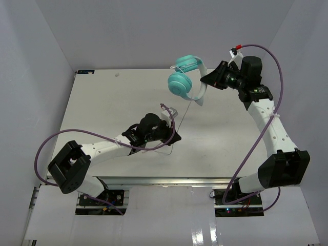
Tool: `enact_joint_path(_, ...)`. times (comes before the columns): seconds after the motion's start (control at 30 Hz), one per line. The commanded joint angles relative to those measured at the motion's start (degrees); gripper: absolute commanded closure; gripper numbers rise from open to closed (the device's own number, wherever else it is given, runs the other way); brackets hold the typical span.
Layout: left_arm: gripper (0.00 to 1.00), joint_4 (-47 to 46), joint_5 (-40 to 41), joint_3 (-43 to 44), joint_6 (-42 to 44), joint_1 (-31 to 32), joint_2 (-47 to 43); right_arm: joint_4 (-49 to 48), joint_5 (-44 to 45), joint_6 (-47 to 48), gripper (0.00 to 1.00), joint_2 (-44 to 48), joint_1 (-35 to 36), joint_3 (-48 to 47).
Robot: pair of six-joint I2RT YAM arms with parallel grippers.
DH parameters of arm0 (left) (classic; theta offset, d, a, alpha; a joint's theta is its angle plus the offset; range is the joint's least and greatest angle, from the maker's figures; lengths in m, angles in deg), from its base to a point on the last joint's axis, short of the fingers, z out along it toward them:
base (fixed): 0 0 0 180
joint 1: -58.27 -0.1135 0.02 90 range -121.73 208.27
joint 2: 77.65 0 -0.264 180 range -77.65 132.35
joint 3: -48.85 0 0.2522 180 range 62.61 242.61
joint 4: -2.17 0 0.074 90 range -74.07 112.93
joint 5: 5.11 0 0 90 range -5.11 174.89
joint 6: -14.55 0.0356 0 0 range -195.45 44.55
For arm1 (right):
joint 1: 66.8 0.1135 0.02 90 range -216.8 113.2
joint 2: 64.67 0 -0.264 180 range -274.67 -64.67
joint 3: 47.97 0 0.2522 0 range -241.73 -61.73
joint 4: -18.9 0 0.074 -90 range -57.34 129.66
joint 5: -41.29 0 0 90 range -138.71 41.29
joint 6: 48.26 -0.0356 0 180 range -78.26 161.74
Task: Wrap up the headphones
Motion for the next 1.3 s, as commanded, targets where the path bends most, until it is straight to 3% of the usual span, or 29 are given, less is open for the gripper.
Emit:
enact_joint_path(0.0, 0.98, 1.7, 1.1, 0.0, 1.7, -0.8, -1.7, -7.4, -7.0, -2.5, 0.92, 4.2, -1.2, -0.1)
enact_joint_path(0.17, 0.97, 0.2, 1.2, -0.1, 1.5, -1.6, -2.2, -7.5, -8.7, -1.5, 0.92, 5.2, -1.3, 1.2)
enact_joint_path(0.5, 0.83, -1.2, 2.7, -0.7, 0.8, -2.5, -2.1, -7.5, -9.3, -1.9, 0.92, 6.0, -1.4, 0.8)
enact_joint_path(1.27, 0.73, -10.7, 2.5, -4.8, -1.6, -3.9, 2.8, -7.3, -10.1, -2.1, 0.92, 6.9, -1.5, 0.6)
